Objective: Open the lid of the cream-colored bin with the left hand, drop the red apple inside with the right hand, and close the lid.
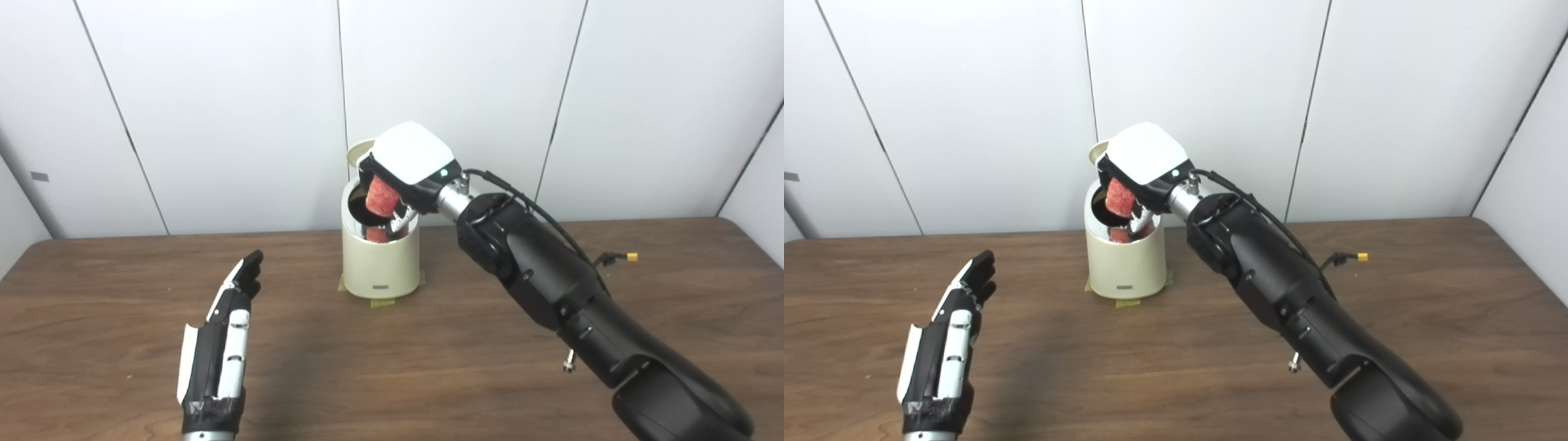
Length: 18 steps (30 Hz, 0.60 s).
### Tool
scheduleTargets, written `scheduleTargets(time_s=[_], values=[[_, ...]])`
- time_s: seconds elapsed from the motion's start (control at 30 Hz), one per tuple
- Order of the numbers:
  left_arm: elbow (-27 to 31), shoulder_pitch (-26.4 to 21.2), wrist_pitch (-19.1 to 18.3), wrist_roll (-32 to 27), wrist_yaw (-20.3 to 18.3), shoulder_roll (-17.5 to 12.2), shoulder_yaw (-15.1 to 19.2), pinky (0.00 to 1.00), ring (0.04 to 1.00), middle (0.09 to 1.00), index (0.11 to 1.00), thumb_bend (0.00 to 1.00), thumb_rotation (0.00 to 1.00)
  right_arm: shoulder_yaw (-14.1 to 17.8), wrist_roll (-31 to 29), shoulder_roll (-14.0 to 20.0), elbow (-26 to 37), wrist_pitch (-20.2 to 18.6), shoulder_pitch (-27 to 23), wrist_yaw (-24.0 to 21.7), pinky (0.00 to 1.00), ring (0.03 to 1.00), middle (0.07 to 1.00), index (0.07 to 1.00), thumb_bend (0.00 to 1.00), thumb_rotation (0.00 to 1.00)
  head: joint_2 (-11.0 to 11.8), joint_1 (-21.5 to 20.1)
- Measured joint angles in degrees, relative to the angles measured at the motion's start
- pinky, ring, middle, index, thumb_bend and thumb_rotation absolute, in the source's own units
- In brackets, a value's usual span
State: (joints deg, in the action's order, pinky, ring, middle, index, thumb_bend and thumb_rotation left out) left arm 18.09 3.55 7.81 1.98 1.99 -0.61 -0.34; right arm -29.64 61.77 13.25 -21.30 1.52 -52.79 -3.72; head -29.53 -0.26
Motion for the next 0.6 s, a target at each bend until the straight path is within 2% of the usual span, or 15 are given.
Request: scheduleTargets(time_s=[0.1,0.57,0.6], values=[[0.0,0.0,-0.02,0.0,0.01,0.01,-0.01,0.95,0.958,0.942,0.895,0.21,0.91,0.0,-0.03,0.01,0.02,0.0,0.0,-0.02,0.38,0.466,0.576,0.486,0.52,0.12,0.09,0.0],[0.23,0.0,-0.35,0.13,0.0,0.0,-0.19,0.95,0.96,0.946,0.901,0.2,0.95,-0.01,0.01,0.02,0.91,-1.5,0.18,-1.68,0.41,0.512,0.633,0.486,0.53,0.14,-0.09,-0.09],[0.23,0.0,-0.35,0.13,0.0,0.01,-0.19,0.94,0.958,0.945,0.899,0.21,0.95,-0.01,0.01,0.02,0.93,-1.58,0.17,-1.79,0.41,0.512,0.632,0.513,0.81,0.1,-0.09,-0.09]])
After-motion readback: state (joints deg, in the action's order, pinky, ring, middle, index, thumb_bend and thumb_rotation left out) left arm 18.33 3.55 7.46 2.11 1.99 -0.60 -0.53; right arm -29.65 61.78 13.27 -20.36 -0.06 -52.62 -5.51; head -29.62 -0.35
